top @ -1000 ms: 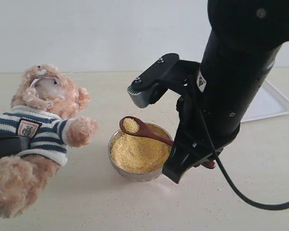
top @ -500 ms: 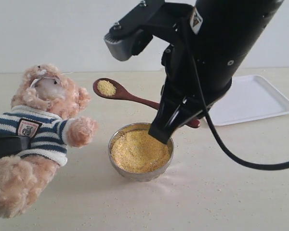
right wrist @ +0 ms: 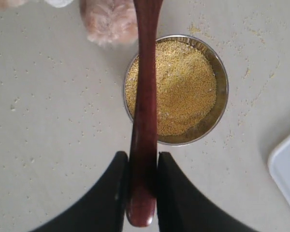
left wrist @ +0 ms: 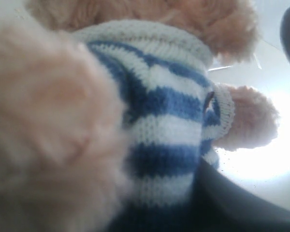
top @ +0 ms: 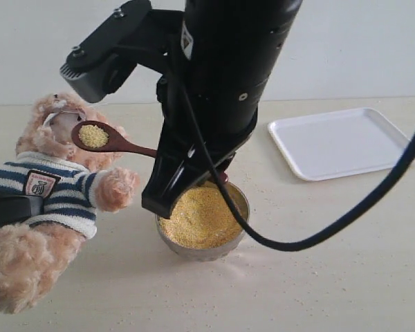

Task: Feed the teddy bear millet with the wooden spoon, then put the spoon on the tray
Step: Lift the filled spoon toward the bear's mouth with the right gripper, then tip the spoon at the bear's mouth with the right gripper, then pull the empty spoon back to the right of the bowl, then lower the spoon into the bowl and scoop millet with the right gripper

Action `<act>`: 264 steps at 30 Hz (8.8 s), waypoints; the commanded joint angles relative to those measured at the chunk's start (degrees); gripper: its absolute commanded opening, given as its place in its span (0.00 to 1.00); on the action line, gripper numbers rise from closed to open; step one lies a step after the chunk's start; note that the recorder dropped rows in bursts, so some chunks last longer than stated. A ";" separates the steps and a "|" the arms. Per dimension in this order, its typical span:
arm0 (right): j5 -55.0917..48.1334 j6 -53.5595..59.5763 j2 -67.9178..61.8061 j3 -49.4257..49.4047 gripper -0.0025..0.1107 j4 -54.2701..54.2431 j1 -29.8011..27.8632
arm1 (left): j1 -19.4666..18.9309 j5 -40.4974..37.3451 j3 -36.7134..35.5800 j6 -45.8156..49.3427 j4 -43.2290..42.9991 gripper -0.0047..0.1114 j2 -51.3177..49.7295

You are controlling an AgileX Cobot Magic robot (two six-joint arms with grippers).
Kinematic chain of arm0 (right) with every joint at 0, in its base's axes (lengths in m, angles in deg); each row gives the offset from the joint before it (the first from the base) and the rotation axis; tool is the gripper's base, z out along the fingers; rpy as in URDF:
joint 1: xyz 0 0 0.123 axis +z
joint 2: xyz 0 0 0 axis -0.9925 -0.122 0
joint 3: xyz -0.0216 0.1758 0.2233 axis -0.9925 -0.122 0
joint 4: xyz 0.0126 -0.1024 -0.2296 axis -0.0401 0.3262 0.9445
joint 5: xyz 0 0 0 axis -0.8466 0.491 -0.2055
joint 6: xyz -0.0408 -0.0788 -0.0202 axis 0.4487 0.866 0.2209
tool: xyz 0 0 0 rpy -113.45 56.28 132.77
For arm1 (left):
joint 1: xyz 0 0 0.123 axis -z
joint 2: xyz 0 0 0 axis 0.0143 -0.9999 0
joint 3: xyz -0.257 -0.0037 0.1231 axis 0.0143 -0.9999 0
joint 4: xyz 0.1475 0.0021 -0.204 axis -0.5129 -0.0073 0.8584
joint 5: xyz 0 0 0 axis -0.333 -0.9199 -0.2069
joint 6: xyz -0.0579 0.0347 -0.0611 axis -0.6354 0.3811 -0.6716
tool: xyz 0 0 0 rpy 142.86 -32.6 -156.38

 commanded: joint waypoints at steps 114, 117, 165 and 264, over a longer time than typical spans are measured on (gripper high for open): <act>0.03 -10.90 -16.32 3.83 0.02 52.35 14.40 | -0.08 -1.04 -0.02 0.20 0.99 0.08 0.41; 0.03 -11.03 -16.32 3.83 0.02 52.22 14.40 | -0.08 -1.04 -0.02 0.20 0.99 0.08 0.41; 0.03 -23.32 -10.83 -6.17 0.02 61.67 15.56 | -0.08 -1.04 -0.02 0.20 0.99 0.08 0.41; 0.03 -8.82 -11.20 -20.75 0.02 46.23 0.50 | -0.08 -1.04 -0.02 0.20 0.99 0.08 0.41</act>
